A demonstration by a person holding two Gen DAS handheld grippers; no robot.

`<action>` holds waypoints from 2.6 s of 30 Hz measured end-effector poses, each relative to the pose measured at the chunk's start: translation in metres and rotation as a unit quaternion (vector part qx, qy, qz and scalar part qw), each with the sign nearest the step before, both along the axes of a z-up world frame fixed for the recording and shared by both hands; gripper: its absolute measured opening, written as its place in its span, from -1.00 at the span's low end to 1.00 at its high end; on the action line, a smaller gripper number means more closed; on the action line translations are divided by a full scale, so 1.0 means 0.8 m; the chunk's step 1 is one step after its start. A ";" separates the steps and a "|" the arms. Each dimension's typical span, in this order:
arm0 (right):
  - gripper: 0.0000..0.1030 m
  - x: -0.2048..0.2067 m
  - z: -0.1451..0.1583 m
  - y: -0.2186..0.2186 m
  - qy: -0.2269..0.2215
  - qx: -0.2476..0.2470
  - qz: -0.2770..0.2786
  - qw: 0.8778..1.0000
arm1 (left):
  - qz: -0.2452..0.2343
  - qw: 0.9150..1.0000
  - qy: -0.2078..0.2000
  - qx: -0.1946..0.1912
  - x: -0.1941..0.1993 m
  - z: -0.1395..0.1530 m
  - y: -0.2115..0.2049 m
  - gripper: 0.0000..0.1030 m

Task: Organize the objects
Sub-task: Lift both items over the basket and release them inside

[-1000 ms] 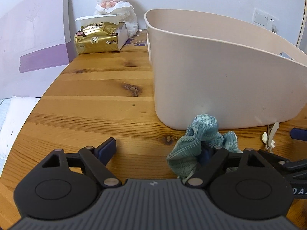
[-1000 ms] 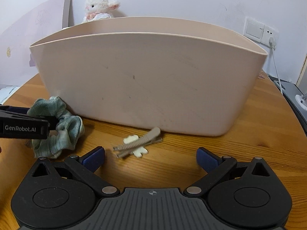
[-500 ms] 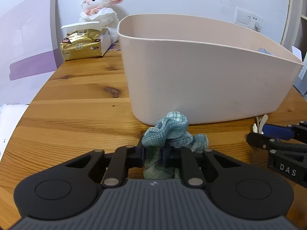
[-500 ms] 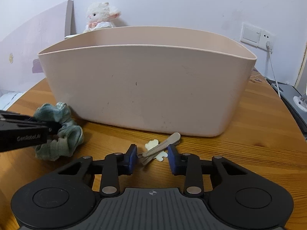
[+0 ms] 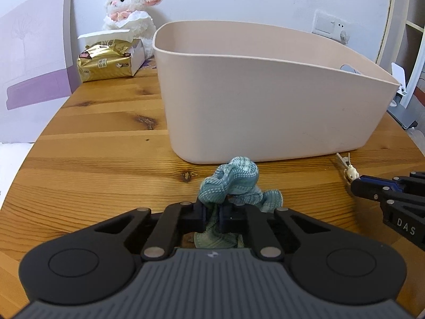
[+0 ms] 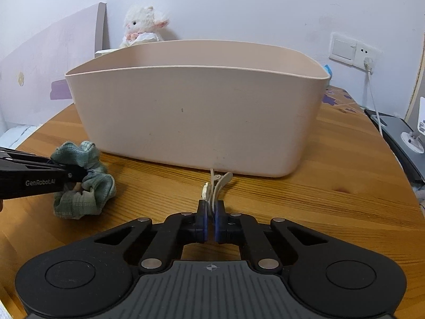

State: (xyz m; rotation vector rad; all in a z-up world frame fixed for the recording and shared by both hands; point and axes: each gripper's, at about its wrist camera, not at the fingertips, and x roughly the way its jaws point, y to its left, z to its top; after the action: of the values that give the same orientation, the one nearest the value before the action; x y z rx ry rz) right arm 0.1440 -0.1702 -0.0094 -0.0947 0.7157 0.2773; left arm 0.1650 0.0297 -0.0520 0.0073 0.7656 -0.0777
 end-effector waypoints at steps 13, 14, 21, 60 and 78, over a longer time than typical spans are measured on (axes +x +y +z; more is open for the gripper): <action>-0.91 -0.038 0.045 -0.030 -0.045 0.040 0.001 0.998 | -0.016 0.999 -0.034 0.008 -0.035 0.038 -0.013 -0.82; -0.91 -0.042 0.052 -0.034 -0.052 0.043 0.002 0.998 | -0.019 0.999 -0.040 0.009 -0.039 0.044 -0.015 -0.82; -0.91 -0.057 0.106 -0.054 -0.108 0.060 0.001 0.992 | -0.029 0.996 -0.087 0.008 -0.056 0.091 -0.021 -0.83; -0.66 0.140 0.091 0.013 0.016 0.006 0.013 1.000 | 0.012 0.997 0.058 0.043 0.167 0.077 -0.037 -0.47; 0.98 0.070 0.151 -0.019 -0.019 0.008 -0.008 1.000 | -0.005 0.998 -0.015 0.068 0.088 0.143 -0.061 0.79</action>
State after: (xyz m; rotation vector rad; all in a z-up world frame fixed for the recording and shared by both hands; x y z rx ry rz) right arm 0.2001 -0.1858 0.1115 -0.0782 0.6751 0.2655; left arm 0.2352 -0.0191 0.0621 0.1420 0.7405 -0.0347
